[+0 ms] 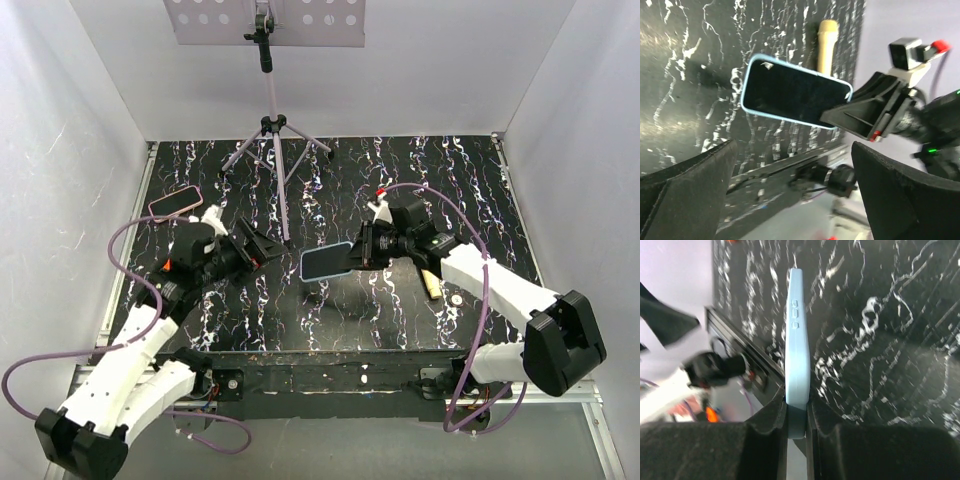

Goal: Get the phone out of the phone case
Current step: Pick up the phone at the center of the board.

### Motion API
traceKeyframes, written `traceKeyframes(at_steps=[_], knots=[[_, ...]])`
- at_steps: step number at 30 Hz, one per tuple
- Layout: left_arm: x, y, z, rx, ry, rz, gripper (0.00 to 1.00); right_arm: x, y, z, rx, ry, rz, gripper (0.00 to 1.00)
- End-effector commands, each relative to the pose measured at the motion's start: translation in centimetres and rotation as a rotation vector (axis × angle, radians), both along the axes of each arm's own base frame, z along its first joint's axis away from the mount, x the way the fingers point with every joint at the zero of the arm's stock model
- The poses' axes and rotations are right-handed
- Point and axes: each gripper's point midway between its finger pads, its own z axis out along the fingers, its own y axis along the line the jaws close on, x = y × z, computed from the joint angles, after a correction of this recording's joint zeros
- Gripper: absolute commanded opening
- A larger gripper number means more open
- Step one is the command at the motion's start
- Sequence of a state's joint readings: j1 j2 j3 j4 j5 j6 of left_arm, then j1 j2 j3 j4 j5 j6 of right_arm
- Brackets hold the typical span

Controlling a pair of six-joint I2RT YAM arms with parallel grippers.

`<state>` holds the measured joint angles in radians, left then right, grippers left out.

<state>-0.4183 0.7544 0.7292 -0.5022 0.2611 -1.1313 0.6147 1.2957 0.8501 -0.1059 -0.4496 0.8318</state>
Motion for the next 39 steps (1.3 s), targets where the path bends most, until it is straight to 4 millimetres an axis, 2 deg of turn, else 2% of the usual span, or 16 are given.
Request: traceKeyframes(at_steps=[1, 5, 10, 12, 15, 19, 23, 31, 33, 34, 35, 37, 38, 39], knots=[[-1.2, -0.2, -1.0, 0.259, -0.115, -0.292, 0.98, -4.1, -1.7, 1.1, -0.113, -0.152, 0.374, 0.01], [-1.1, -2.4, -0.6, 0.264, -0.17, -0.492, 0.98, -6.3, -1.8, 1.8, -0.055, -0.174, 0.529, 0.01], [-1.5, -5.7, -0.7, 0.198, -0.222, -0.724, 0.98, -9.0, -0.9, 3.8, 0.118, -0.127, 0.698, 0.01], [-2.2, -7.0, -1.2, 0.144, -0.209, -0.813, 0.98, -9.5, -0.7, 4.4, 0.171, -0.134, 0.729, 0.01], [-4.4, -9.2, -1.6, 0.086, -0.206, -0.96, 0.97, -10.4, -0.7, 5.2, 0.242, -0.129, 0.769, 0.01], [-6.6, -10.6, -1.8, 0.033, -0.208, -1.069, 0.93, -10.8, -0.8, 5.6, 0.264, -0.14, 0.784, 0.01], [-8.1, -11.0, -1.4, -0.036, -0.22, -1.105, 0.74, -10.6, -0.9, 5.3, 0.25, -0.15, 0.767, 0.01], [-9.4, -10.4, -1.5, -0.073, -0.203, -1.112, 0.33, -10.5, -0.8, 5.6, 0.26, -0.159, 0.76, 0.01], [-9.7, -10.3, -1.0, -0.087, -0.208, -1.12, 0.19, -10.3, -0.7, 5.9, 0.266, -0.164, 0.751, 0.01], [-9.7, -10.3, -0.8, -0.087, -0.214, -1.117, 0.05, -10.2, -0.6, 6.1, 0.274, -0.168, 0.747, 0.01], [-9.5, -10.4, -0.7, -0.083, -0.211, -1.106, 0.0, -10.2, -0.5, 6.3, 0.278, -0.156, 0.733, 0.01], [-8.6, -10.3, 0.1, -0.047, -0.243, -1.034, 0.0, -8.9, -0.1, 6.1, 0.241, -0.169, 0.643, 0.24], [-8.2, -10.4, 0.7, -0.044, -0.269, -0.996, 0.0, -8.6, 0.1, 6.3, 0.25, -0.179, 0.61, 0.39], [-7.6, -10.4, 1.6, -0.048, -0.294, -0.946, 0.0, -8.4, 0.2, 6.6, 0.264, -0.17, 0.573, 0.46]])
